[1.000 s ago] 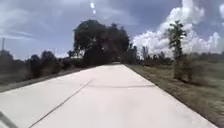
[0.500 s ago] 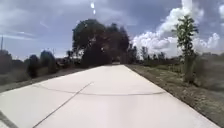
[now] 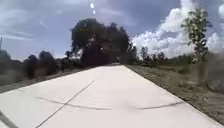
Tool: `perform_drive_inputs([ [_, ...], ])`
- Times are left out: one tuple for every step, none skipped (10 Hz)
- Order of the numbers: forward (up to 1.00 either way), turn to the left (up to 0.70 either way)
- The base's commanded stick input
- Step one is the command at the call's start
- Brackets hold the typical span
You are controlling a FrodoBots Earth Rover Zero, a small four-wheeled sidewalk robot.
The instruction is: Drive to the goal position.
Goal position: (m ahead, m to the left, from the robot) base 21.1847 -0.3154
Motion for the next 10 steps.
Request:
perform_drive_inputs([
  [0.85, 0.0],
  [0.85, 0.0],
  [0.85, 0.0],
  [0.85, 0.0],
  [0.85, 0.0],
  [0.85, 0.0],
  [0.85, 0.0],
  [0.85, 0.0],
  [0.85, 0.0],
  [0.85, 0.0],
])
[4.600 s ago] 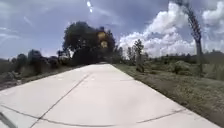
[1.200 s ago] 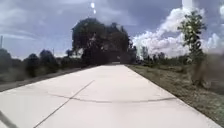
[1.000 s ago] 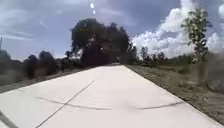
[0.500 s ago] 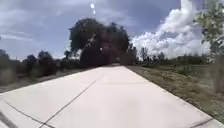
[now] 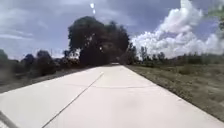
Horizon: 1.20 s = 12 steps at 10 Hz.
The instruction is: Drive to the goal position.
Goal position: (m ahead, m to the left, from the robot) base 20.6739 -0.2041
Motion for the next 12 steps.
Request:
perform_drive_inputs([
  [0.85, 0.0],
  [0.85, 0.0],
  [0.85, 0.0],
  [0.85, 0.0],
  [0.85, 0.0],
  [0.85, 0.0],
  [0.85, 0.0],
  [0.85, 0.0],
  [0.85, 0.0],
  [0.85, 0.0],
  [0.85, 0.0],
  [0.85, 0.0],
])
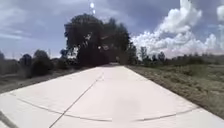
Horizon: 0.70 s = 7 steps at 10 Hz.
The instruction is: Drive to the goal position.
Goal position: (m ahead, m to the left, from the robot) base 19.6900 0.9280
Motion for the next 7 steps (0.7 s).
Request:
perform_drive_inputs([
  [0.85, 0.0],
  [0.85, 0.0],
  [0.85, 0.0],
  [0.85, 0.0],
  [0.85, 0.0],
  [0.85, 0.0],
  [0.85, 0.0],
])
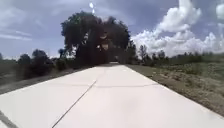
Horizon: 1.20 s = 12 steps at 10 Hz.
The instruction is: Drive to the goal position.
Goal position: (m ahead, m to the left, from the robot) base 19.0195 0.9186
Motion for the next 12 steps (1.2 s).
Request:
perform_drive_inputs([
  [0.85, 0.0],
  [0.85, 0.0],
  [0.85, 0.0],
  [0.85, 0.0],
  [0.85, 0.0],
  [0.85, 0.0],
  [0.85, 0.0],
  [0.85, 0.0],
  [0.85, 0.0],
  [0.85, 0.0],
  [0.85, 0.0],
  [0.85, 0.0],
])
